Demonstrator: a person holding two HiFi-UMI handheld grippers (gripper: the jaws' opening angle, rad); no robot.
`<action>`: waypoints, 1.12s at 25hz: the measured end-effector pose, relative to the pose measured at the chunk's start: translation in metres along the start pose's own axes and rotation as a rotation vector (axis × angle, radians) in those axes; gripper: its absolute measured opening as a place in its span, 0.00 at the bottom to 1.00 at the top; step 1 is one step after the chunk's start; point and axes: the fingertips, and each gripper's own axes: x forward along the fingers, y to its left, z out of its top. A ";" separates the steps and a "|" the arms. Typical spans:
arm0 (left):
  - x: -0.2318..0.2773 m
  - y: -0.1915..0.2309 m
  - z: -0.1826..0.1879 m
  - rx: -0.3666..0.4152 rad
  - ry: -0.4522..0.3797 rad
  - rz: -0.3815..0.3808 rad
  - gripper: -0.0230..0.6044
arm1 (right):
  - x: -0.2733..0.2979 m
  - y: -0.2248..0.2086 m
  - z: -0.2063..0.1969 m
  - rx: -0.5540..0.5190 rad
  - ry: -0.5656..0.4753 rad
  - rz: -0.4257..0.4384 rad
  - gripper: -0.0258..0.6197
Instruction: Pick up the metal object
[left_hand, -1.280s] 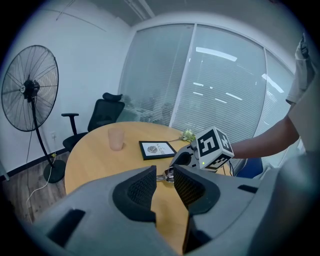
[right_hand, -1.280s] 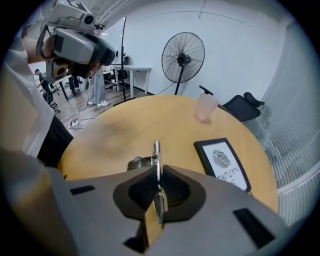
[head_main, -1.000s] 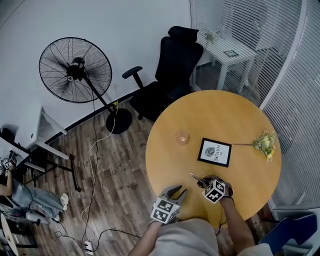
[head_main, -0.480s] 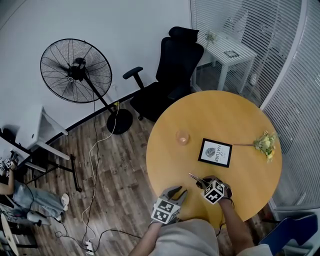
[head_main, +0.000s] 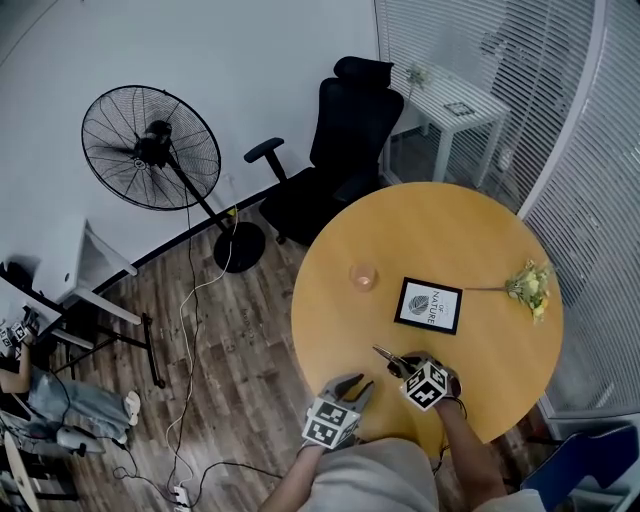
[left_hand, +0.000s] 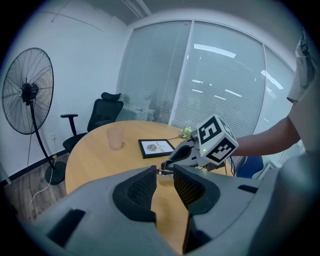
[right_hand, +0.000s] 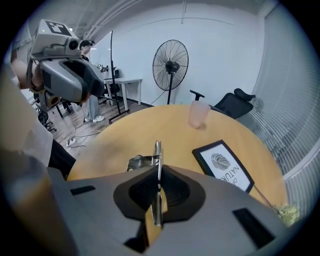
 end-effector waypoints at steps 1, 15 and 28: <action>0.000 0.000 0.001 0.000 -0.001 0.001 0.21 | -0.002 0.000 0.002 0.007 -0.010 0.001 0.04; -0.011 0.011 0.010 -0.036 -0.055 0.035 0.21 | -0.032 0.003 0.039 0.086 -0.125 -0.038 0.04; -0.022 0.027 0.010 -0.074 -0.094 0.097 0.14 | -0.059 0.005 0.057 0.190 -0.249 -0.085 0.04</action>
